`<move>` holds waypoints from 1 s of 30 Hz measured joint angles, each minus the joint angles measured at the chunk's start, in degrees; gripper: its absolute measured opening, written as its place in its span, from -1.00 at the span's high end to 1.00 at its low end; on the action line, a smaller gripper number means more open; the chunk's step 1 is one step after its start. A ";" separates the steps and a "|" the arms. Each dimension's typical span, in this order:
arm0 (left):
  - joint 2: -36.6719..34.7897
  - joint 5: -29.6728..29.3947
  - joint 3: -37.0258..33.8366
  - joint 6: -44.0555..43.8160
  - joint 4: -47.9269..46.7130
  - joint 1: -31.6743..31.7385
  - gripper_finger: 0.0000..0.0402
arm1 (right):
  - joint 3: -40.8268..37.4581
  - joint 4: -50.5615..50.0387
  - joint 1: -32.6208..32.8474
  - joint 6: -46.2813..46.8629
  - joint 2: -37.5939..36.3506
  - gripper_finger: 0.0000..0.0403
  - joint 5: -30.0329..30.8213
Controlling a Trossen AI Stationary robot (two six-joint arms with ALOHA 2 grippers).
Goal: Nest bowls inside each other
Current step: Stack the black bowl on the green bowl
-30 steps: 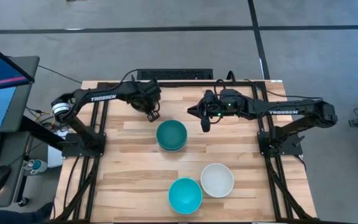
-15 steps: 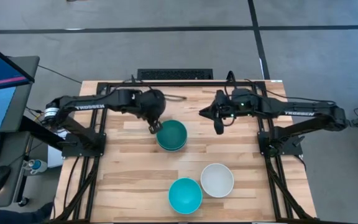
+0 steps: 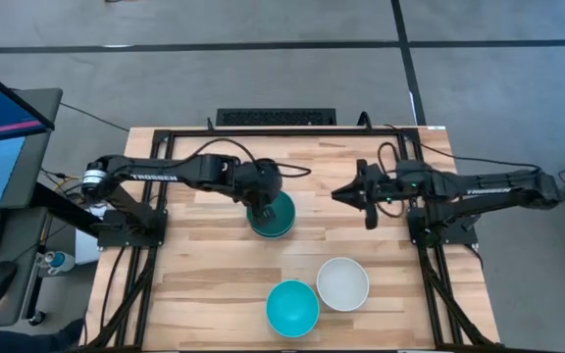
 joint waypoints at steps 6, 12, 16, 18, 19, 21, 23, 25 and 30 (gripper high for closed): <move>4.07 2.02 0.02 -6.12 3.89 -2.38 1.00 | -5.48 -0.28 1.00 1.93 -7.88 0.65 -0.04; 9.42 1.93 4.05 -10.38 3.67 -5.25 1.00 | -6.81 -4.09 1.56 1.94 -13.07 0.65 -0.09; 14.21 1.45 9.70 -11.02 -0.21 -7.38 1.00 | -6.84 -6.52 1.53 1.60 -14.62 0.65 -0.07; 16.95 0.22 13.24 -11.27 -5.84 -8.02 1.00 | -6.84 -6.79 1.55 1.52 -14.81 0.65 -0.07; 18.17 -0.78 14.94 -11.27 -9.12 -8.17 1.00 | -6.84 -6.91 1.55 1.52 -14.75 0.65 -0.07; 21.05 -2.50 17.85 -11.25 -15.29 -8.43 1.00 | -6.88 -7.16 1.55 1.52 -14.74 0.65 -0.07; 23.58 -3.69 20.31 -11.23 -19.33 -8.73 1.00 | -6.88 -7.24 1.55 1.50 -14.74 0.65 -0.07; 25.60 -4.23 22.87 -10.79 -22.23 -8.93 1.00 | -6.88 -7.41 1.55 1.49 -14.74 0.65 -0.07; 27.73 -4.29 25.85 -9.83 -22.32 -9.11 1.00 | -6.88 -7.57 1.55 1.48 -14.72 0.65 -0.08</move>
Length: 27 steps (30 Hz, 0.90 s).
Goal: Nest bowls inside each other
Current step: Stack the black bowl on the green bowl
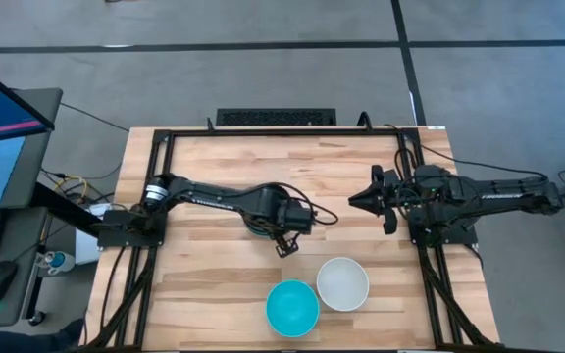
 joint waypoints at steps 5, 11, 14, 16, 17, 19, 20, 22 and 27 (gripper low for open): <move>0.00 -0.25 0.10 -0.45 0.32 0.04 1.00 | 0.00 -0.20 0.00 -0.02 0.02 0.65 -0.01; 0.00 1.92 -0.89 0.50 0.70 0.27 0.93 | 0.00 -0.31 0.00 -0.04 0.02 0.65 -0.01; -0.02 4.02 -1.50 0.62 0.67 0.70 0.87 | 0.01 -0.31 0.00 -0.03 0.02 0.65 -0.01; -0.02 4.76 -1.57 0.61 0.67 0.94 0.83 | 0.02 -0.29 0.00 -0.02 0.02 0.65 -0.01; -0.04 5.18 -1.57 0.61 0.75 1.07 0.81 | 0.02 -0.29 0.00 -0.02 0.02 0.65 -0.01; -0.04 5.21 -1.57 0.63 0.69 1.41 0.78 | 0.02 -0.26 0.00 0.00 0.02 0.65 -0.06; -0.04 5.25 -1.57 0.84 0.67 1.59 0.77 | 0.02 -0.22 0.00 0.00 0.02 0.65 -0.16; -0.04 5.25 -1.57 1.03 0.67 1.93 0.74 | 0.02 -0.04 0.00 0.01 0.02 0.65 -0.54; -0.04 3.86 -1.57 2.48 1.14 2.69 0.72 | 0.03 0.12 0.00 0.34 0.02 0.65 -2.89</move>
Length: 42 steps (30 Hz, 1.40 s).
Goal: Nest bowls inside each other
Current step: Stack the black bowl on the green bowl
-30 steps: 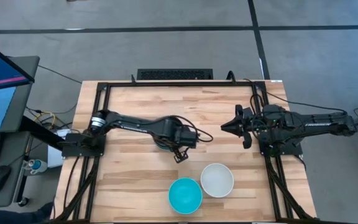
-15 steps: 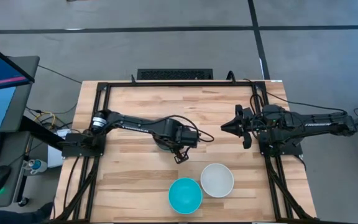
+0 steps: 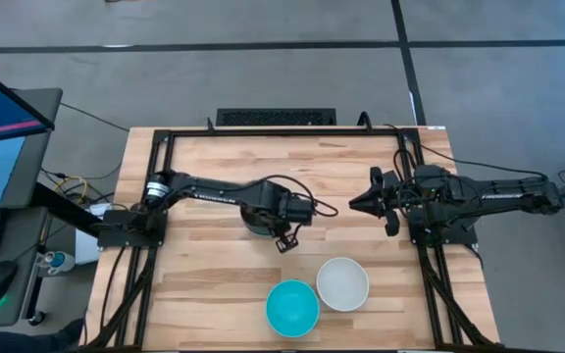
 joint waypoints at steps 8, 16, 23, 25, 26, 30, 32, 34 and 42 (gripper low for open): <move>-0.13 2.56 1.59 0.49 1.09 1.11 0.72 | 0.02 -1.11 0.00 0.14 0.00 0.65 -0.07; -0.24 1.33 8.82 0.10 -3.46 0.92 0.71 | 0.02 -1.12 0.00 1.18 0.00 0.65 -3.21; -0.35 -3.00 11.87 0.45 -4.80 0.35 0.75 | 0.02 -1.23 0.00 1.70 0.00 0.65 -4.51; -0.35 -2.38 11.14 0.27 -5.04 0.39 0.78 | 0.02 -1.24 0.00 1.67 0.00 0.65 -4.53; -0.35 -2.07 10.57 0.05 -5.00 0.38 0.80 | 0.02 -1.24 0.00 1.67 0.00 0.65 -4.53; -0.31 -1.57 9.14 -0.26 -5.18 0.35 0.87 | 0.02 -1.26 0.00 1.34 0.00 0.65 -4.53; -0.31 -1.59 9.14 -0.45 -5.04 0.32 0.91 | 0.02 -1.24 0.00 1.24 0.00 0.65 -4.53; -0.31 -1.59 9.11 -0.51 -4.89 0.30 0.96 | 0.02 -1.26 0.00 1.19 0.00 0.65 -4.53; -0.31 -0.01 9.07 -0.60 -3.08 0.28 0.97 | 0.02 -1.26 0.00 1.19 0.00 0.65 -4.51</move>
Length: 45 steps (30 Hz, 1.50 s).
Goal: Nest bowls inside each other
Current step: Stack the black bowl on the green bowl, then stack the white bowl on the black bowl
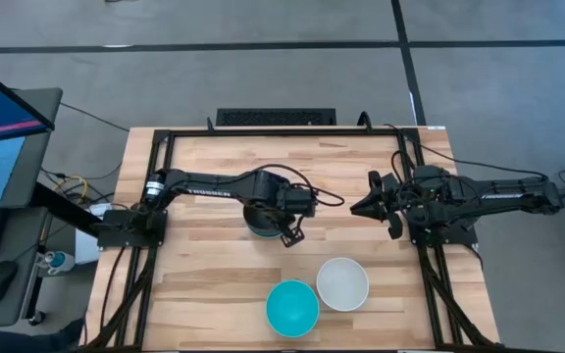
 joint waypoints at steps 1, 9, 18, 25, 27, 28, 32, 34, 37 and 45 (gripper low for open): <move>0.00 0.00 0.00 -0.06 0.26 -0.02 0.97 | 0.00 0.00 0.00 -0.02 0.00 0.65 0.00; 0.04 -1.51 -0.02 -0.46 0.23 -0.02 0.97 | 0.00 0.00 0.00 -0.02 0.00 0.65 0.00; 0.24 -0.44 -4.68 -0.28 4.02 -0.02 0.97 | 0.00 -0.01 0.00 -0.01 0.00 0.65 0.00; 0.19 -0.17 -7.43 -1.79 4.02 0.04 0.97 | 0.00 0.00 0.00 -0.04 0.00 0.65 0.00; 0.17 -0.05 -7.41 -1.66 4.80 0.04 0.97 | 0.00 0.00 0.00 -0.04 0.00 0.65 0.00; 0.17 0.01 -7.41 -1.67 5.06 0.04 0.97 | 0.00 -0.01 0.00 -0.04 0.00 0.65 0.00; 0.17 0.64 -4.79 -1.72 6.35 0.04 0.97 | 0.00 -0.01 0.01 0.09 0.00 0.65 -0.01; 0.15 1.42 -2.98 -1.66 6.74 -0.04 0.97 | 0.00 -0.03 0.26 1.30 0.00 0.65 -0.08; 0.15 1.43 -0.18 -1.36 7.21 -0.68 0.97 | 0.02 -0.08 1.79 2.84 0.00 0.65 -1.73; 0.15 1.80 7.12 5.91 8.36 -3.77 0.97 | 0.04 -15.86 11.68 7.98 -0.64 0.65 -0.49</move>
